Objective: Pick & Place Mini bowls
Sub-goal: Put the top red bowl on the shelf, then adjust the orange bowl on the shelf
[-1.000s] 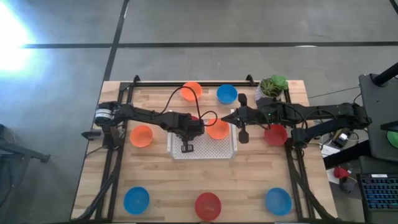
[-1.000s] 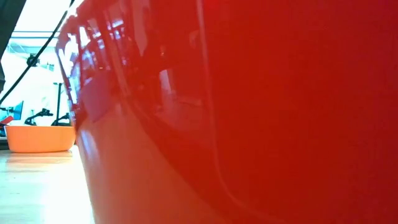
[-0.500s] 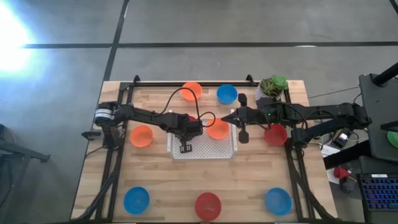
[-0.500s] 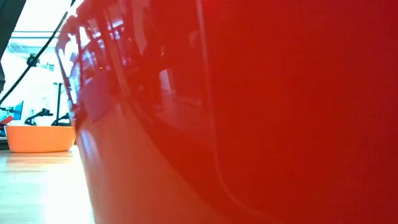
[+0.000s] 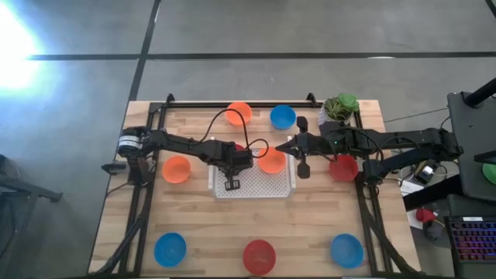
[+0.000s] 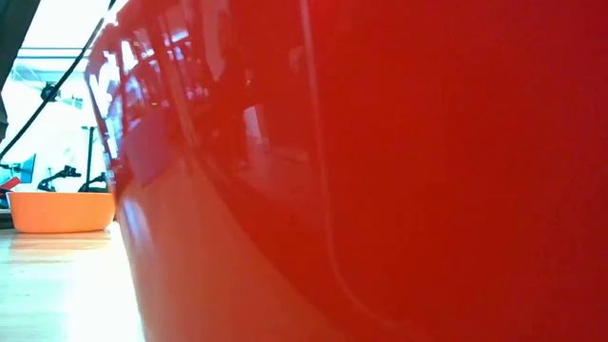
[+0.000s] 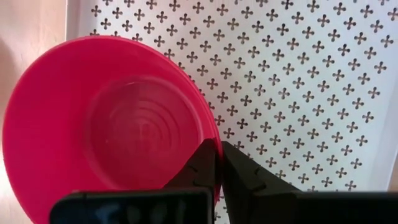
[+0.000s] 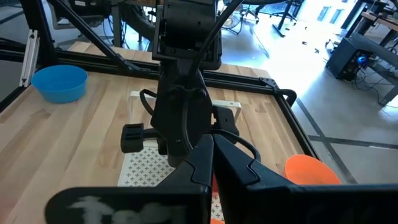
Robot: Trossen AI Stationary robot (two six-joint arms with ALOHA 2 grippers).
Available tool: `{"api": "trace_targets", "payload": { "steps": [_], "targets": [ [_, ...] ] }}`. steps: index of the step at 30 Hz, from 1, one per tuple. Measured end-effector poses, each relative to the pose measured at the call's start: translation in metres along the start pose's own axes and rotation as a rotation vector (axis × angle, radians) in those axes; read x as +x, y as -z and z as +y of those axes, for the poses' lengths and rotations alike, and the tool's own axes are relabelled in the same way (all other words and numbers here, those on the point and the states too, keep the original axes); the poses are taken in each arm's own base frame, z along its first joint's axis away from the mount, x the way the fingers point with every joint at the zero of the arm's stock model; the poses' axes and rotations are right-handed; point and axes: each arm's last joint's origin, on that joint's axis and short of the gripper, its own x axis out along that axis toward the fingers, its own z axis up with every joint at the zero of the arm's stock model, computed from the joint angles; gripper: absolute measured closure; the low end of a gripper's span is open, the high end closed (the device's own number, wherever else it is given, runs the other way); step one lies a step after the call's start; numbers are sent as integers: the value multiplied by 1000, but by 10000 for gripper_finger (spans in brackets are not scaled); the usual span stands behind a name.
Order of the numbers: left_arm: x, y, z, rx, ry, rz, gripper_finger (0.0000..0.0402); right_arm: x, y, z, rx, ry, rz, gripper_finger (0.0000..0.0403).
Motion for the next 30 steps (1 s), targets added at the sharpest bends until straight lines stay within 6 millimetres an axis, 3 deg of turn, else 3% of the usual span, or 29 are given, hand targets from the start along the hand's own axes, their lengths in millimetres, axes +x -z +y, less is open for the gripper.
{"api": "trace_targets", "payload": {
  "steps": [8, 17, 30],
  "targets": [
    [0, -1, 0, 2, -3, -6, 380, 0, 0, 0, 9, 0, 0, 394],
    [-1, -2, 0, 26, -2, -16, 322, 0, 0, 0, 19, 0, -1, 394],
    [-32, -23, 2, 52, -1, -37, 319, 0, 0, 0, 30, 1, -1, 394]
  ]
}}
